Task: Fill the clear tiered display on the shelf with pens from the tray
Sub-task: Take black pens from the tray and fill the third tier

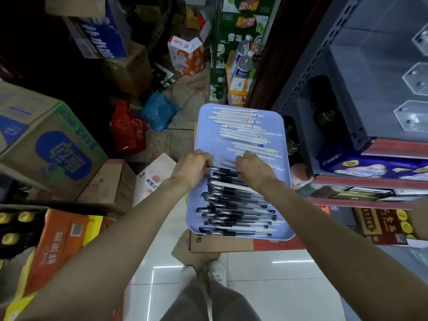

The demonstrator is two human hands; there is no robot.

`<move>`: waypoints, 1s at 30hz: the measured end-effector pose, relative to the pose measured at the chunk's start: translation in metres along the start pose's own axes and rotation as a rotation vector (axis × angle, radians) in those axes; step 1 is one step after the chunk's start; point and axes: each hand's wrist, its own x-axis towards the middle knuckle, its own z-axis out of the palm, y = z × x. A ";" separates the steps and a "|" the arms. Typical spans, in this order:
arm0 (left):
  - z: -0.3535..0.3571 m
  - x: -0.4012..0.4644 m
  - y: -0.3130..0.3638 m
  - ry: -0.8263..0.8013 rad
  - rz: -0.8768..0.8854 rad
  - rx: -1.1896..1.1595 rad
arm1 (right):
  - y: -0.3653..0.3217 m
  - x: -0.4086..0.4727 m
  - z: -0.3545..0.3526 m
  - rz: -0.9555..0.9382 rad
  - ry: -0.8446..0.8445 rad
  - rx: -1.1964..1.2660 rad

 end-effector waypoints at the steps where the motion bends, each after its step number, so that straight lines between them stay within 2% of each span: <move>1: 0.000 -0.001 0.000 0.004 -0.006 -0.019 | 0.000 0.000 0.000 -0.005 -0.002 -0.021; 5: -0.002 -0.005 0.000 0.014 -0.043 -0.119 | -0.003 0.001 0.002 -0.037 -0.001 -0.103; 7: -0.006 -0.006 0.000 0.071 -0.080 -0.266 | -0.001 0.001 -0.002 -0.046 0.020 -0.081; 9: -0.011 -0.010 0.001 0.156 -0.152 -0.480 | -0.001 -0.002 -0.011 -0.017 0.068 0.054; 11: -0.018 -0.014 0.006 0.176 -0.212 -0.684 | -0.002 -0.010 -0.024 0.051 0.119 0.322; 14: -0.032 -0.018 0.031 0.133 -0.149 -0.844 | -0.005 -0.025 -0.045 0.093 0.230 0.616; 17: -0.048 -0.017 0.068 0.169 -0.016 -0.899 | -0.006 -0.041 -0.061 0.072 0.279 0.677; 21: -0.066 -0.008 0.114 0.191 0.054 -0.900 | 0.015 -0.061 -0.087 0.062 0.369 0.752; 25: -0.073 0.009 0.172 0.162 0.158 -0.858 | 0.060 -0.079 -0.118 0.037 0.462 0.766; 30: -0.073 0.041 0.262 0.257 0.351 -0.684 | 0.140 -0.099 -0.156 0.004 0.545 0.716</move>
